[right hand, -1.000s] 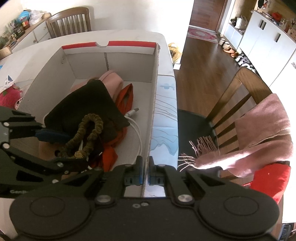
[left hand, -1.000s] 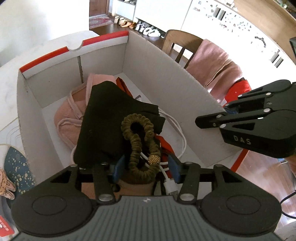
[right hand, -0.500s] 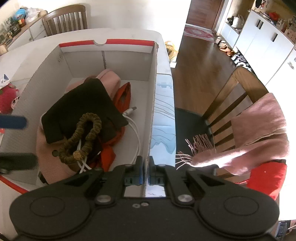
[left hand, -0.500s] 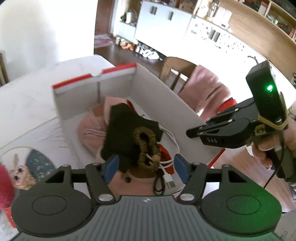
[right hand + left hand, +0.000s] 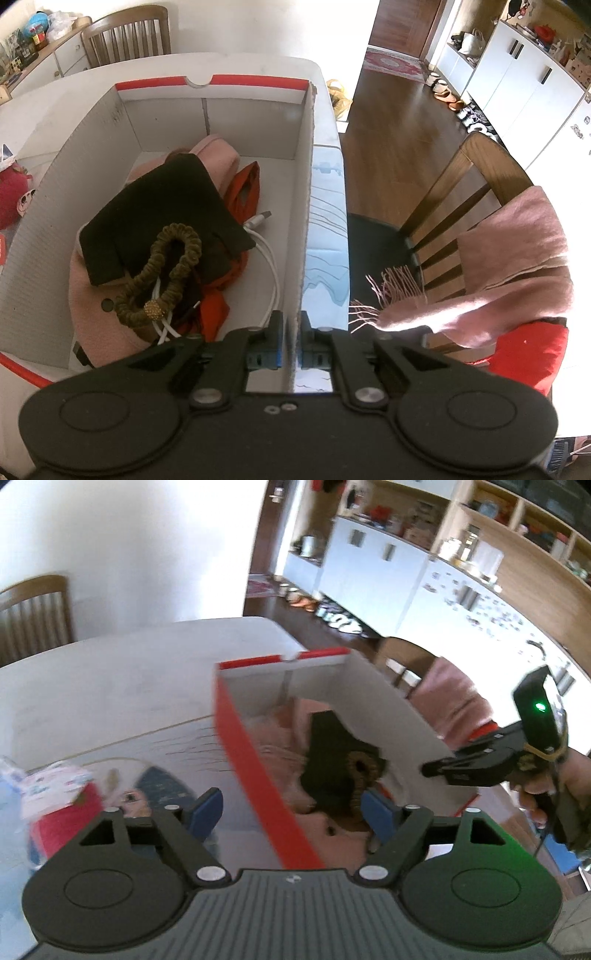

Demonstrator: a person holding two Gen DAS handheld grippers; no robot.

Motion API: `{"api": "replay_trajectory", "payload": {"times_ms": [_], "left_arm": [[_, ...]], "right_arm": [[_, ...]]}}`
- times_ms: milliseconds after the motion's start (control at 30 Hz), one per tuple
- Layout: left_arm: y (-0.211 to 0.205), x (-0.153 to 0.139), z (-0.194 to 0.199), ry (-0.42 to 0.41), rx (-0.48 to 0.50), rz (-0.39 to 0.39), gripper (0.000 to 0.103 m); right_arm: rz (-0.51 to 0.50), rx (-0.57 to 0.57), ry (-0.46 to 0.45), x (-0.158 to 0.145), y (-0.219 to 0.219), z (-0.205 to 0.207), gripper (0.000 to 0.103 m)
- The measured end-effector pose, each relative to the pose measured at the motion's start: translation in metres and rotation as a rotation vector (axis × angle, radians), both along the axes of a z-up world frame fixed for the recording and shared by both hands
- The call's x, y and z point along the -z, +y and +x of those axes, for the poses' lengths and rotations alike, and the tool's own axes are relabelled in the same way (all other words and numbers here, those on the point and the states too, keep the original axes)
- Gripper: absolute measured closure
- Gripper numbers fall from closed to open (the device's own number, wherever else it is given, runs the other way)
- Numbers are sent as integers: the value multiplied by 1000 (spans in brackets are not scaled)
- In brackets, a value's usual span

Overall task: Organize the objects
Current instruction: 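Move the left gripper back to the pile above the white face mask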

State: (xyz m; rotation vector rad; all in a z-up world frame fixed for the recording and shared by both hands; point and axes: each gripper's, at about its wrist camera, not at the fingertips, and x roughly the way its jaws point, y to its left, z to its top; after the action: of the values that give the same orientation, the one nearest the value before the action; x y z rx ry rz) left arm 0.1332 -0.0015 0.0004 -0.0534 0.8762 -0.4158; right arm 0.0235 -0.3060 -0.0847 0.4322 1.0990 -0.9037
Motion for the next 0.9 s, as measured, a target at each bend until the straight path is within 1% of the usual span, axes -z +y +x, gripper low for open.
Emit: {"api": "replay_trajectory", "payload": {"times_ms": [67,167,200,233,300,367,467,600,733,900], "left_arm": [[14,-2,0,-7,-32,4,19],[38,-4,4,-15,-85,11,11],[46,-4,6,-15,-111,18,4],[54,-3,7,-16,-135,26,0],[71,-2,11,-18,-181,33,0],[84,2,18,-4,-210,36,0],[102,10,29,10,-248,74,0],[117,27,43,41,-248,167,0],[129,45,57,80,-273,199,0],[130,60,72,84,-270,245,0]], "right_arm": [[1,1,0,0,0,0,96],[0,2,0,0,0,0,96],[0,2,0,0,0,0,96],[1,2,0,0,0,0,95],[2,3,-1,0,0,0,95],[3,5,0,0,0,0,95],[3,5,1,0,0,-1,94],[5,8,2,1,0,-1,94],[9,12,7,3,-2,1,94],[15,17,12,4,-4,2,94]]}}
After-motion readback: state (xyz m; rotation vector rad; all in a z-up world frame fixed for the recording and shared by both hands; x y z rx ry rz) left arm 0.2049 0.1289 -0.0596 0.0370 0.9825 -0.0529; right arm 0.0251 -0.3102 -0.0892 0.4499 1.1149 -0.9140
